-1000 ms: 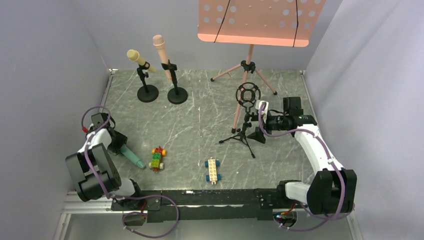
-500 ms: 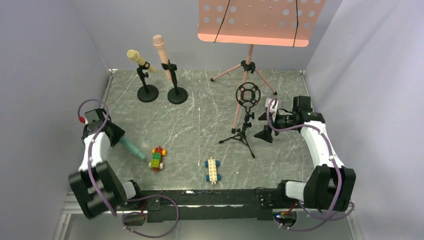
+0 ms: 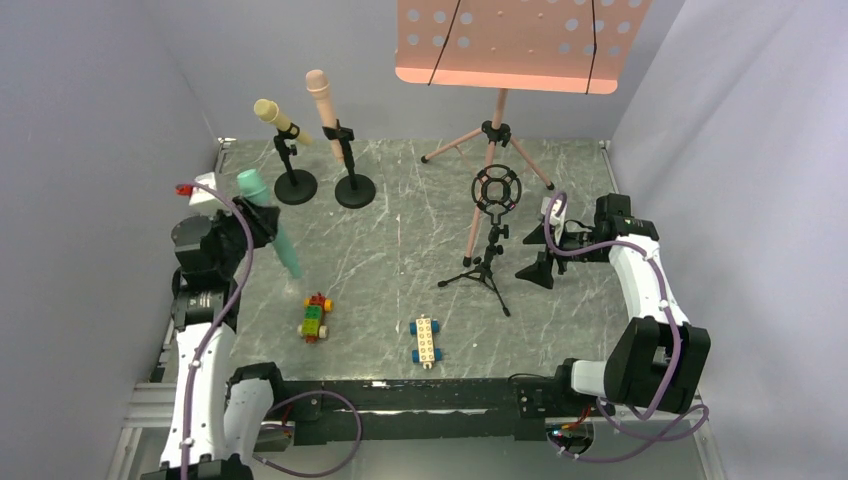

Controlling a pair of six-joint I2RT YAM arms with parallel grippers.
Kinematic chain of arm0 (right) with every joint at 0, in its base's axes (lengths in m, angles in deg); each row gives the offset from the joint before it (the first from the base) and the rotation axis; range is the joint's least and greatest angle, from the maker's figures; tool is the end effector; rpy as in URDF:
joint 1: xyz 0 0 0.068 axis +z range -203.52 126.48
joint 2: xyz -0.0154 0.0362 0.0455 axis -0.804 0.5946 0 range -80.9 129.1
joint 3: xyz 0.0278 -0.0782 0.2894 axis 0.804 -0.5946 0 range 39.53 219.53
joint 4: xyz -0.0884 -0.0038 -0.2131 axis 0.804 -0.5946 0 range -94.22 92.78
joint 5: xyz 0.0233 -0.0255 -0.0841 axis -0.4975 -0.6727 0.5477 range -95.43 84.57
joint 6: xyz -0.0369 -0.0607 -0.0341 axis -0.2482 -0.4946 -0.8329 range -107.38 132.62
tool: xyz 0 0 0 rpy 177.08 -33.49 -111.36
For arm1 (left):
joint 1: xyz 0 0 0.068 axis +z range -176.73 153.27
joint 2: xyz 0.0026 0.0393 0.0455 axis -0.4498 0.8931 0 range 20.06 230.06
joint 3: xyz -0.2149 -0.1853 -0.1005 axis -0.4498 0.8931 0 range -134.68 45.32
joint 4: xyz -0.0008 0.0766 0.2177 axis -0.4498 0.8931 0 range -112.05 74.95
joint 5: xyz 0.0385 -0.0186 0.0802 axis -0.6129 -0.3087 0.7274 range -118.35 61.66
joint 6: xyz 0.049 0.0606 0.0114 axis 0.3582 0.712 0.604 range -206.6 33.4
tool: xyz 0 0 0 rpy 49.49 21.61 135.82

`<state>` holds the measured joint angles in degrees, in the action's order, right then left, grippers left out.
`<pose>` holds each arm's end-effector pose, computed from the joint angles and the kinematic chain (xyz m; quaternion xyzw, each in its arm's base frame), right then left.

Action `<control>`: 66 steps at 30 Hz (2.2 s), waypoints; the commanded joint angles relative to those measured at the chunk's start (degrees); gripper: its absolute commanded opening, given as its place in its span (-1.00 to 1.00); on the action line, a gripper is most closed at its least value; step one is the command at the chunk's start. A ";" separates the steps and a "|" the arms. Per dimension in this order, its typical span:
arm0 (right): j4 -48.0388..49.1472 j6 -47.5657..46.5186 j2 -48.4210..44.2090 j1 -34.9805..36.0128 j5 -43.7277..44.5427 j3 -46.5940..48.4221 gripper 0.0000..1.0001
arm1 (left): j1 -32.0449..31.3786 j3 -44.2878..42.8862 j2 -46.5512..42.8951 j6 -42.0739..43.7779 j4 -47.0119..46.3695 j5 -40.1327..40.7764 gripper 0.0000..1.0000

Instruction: Attach the microphones to the stand

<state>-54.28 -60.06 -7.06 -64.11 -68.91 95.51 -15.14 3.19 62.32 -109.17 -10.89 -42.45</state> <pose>0.1935 0.0253 0.2865 -0.4939 0.6867 0.3156 0.4299 0.1523 0.0144 0.3429 -0.1509 0.7564 -0.1547 0.6174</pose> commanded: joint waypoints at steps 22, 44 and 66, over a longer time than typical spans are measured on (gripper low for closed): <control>-2.45 -4.09 1.51 -3.75 -4.24 2.26 0.99 | -51.97 -24.25 24.84 21.09 -47.93 -20.89 -1.00; -3.24 -5.01 2.33 -4.27 -3.89 2.46 0.99 | -60.08 -47.35 54.67 17.77 -58.30 -24.86 -1.00; -4.63 -6.45 3.22 -4.26 -3.58 2.90 0.99 | -60.48 -45.38 56.97 27.70 -51.44 -22.89 -1.00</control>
<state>-58.17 -63.91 -3.69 -68.06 -70.31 96.45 -75.51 -42.08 119.46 -83.14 -60.44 -65.75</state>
